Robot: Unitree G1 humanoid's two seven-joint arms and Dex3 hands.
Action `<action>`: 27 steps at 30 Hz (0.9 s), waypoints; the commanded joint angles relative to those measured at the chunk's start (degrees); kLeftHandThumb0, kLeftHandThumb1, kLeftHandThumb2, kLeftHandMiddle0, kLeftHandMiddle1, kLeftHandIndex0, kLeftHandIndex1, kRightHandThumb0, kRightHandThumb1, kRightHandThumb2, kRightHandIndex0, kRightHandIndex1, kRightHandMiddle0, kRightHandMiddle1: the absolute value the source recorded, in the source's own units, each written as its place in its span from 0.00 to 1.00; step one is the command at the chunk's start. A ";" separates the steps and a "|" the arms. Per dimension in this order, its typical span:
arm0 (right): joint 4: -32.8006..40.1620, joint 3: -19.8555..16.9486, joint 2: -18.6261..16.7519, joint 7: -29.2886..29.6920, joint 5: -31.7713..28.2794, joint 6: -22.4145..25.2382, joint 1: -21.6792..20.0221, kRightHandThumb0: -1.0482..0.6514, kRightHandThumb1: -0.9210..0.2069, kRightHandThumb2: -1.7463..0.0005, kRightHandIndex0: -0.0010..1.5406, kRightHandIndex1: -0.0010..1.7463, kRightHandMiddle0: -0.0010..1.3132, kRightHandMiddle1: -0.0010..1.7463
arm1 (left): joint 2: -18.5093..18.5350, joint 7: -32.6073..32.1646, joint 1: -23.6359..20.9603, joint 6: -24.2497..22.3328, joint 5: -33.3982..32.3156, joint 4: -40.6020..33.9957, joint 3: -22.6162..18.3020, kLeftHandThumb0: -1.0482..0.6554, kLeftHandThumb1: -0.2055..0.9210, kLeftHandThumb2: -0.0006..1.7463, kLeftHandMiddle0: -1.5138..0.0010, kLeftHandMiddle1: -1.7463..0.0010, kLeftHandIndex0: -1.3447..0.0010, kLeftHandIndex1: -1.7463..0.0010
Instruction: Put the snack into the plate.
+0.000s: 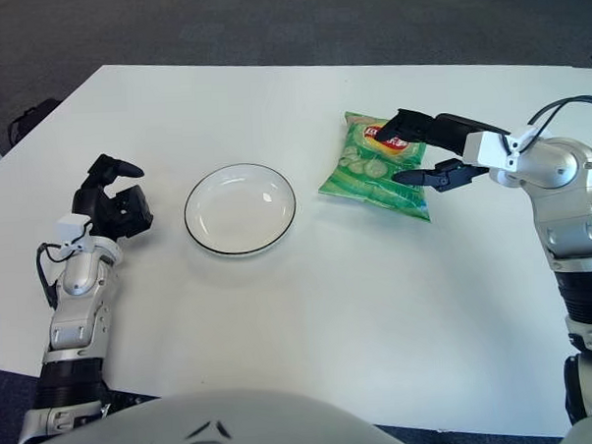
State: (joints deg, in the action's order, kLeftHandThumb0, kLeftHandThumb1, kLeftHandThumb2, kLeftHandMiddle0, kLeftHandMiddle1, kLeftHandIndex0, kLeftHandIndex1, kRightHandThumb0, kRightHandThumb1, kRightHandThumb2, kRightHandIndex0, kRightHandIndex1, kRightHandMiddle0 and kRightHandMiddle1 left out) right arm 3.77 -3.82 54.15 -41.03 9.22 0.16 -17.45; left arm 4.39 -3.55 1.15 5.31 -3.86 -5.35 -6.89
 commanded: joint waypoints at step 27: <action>-25.88 7.61 -2.05 23.19 17.90 -27.38 -10.80 0.32 0.37 0.54 0.07 0.01 0.00 0.33 | -2.19 -0.19 3.75 1.05 0.27 3.74 0.73 0.36 0.58 0.66 0.18 0.00 0.62 0.00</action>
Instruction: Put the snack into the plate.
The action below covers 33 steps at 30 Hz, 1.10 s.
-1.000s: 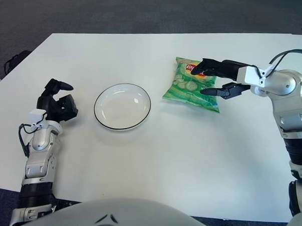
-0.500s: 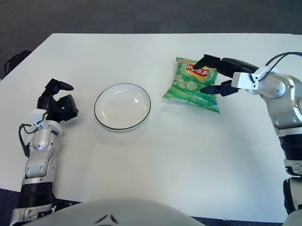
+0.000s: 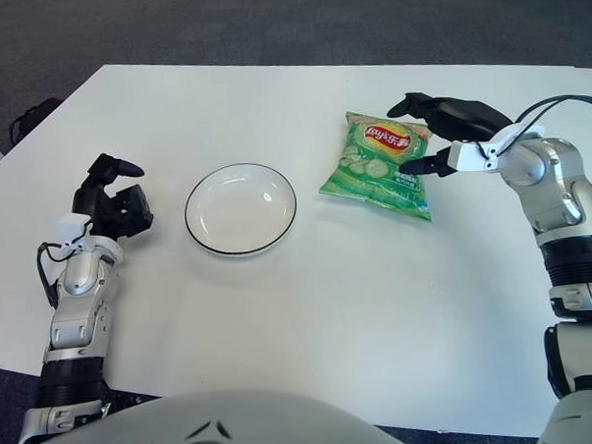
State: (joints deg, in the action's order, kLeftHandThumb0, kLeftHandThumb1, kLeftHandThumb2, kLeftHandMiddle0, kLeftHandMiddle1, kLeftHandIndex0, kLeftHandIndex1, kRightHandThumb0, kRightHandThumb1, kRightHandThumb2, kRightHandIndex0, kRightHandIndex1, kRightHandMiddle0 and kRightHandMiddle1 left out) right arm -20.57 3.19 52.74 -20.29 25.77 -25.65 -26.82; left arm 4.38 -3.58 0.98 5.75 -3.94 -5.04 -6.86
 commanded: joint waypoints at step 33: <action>-9.06 8.82 6.00 31.93 26.26 -20.16 -8.58 0.11 0.26 0.75 0.00 0.00 0.00 0.00 | -1.47 -0.05 3.65 0.47 0.77 3.96 0.55 0.36 0.59 0.65 0.19 0.00 0.63 0.00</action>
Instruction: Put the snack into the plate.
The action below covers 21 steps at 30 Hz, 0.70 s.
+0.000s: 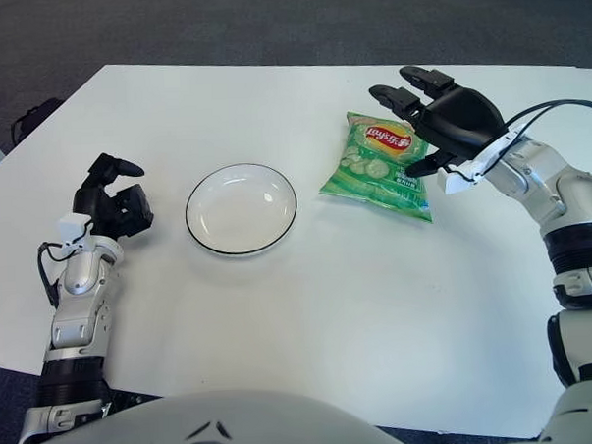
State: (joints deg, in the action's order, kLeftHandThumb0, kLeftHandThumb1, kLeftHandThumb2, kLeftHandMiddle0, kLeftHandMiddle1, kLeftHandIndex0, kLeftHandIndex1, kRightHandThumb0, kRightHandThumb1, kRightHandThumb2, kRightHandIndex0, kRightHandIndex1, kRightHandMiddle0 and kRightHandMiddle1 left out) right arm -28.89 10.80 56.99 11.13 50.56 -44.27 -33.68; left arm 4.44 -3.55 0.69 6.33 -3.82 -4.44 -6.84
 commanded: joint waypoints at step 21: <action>-5.21 6.77 4.99 4.24 6.28 -14.74 -10.41 0.06 0.07 0.85 0.00 0.00 0.00 0.00 | -1.38 0.17 3.99 0.34 1.41 3.54 0.98 0.36 0.60 0.64 0.17 0.00 0.63 0.00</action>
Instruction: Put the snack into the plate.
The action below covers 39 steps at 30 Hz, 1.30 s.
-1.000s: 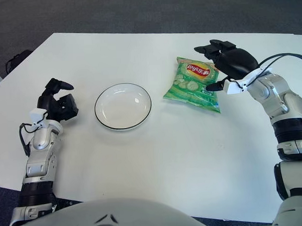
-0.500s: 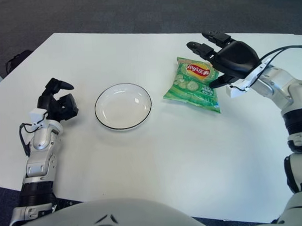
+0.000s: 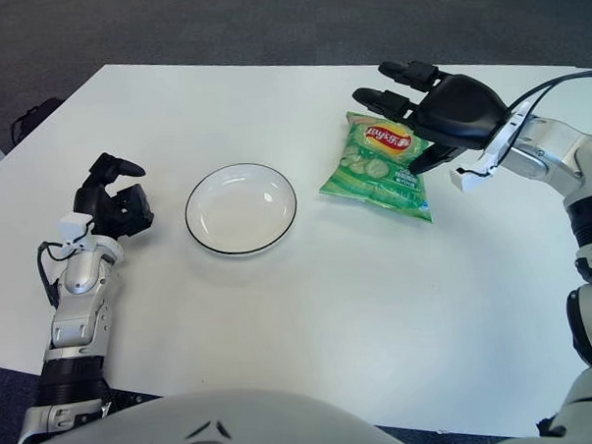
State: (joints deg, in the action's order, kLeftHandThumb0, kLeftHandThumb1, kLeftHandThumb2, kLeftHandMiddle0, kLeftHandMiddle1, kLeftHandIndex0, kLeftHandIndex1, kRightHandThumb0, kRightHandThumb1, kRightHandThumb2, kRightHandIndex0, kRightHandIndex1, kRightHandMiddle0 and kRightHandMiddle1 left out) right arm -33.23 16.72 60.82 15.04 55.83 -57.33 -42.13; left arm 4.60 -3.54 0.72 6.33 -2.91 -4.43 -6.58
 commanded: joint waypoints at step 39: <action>1.91 6.66 2.13 1.28 11.62 -3.70 -7.89 0.08 0.08 0.86 0.00 0.00 0.00 0.00 | -1.90 0.77 4.02 0.99 0.56 3.71 0.77 0.36 0.58 0.66 0.18 0.00 0.62 0.00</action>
State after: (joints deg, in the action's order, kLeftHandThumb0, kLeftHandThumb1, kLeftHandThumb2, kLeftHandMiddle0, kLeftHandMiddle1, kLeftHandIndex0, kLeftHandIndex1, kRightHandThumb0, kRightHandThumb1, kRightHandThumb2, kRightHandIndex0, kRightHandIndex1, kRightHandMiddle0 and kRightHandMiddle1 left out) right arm -32.42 22.51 61.64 15.29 65.42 -61.04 -48.69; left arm 4.69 -2.91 0.72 6.87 -2.04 -4.38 -6.35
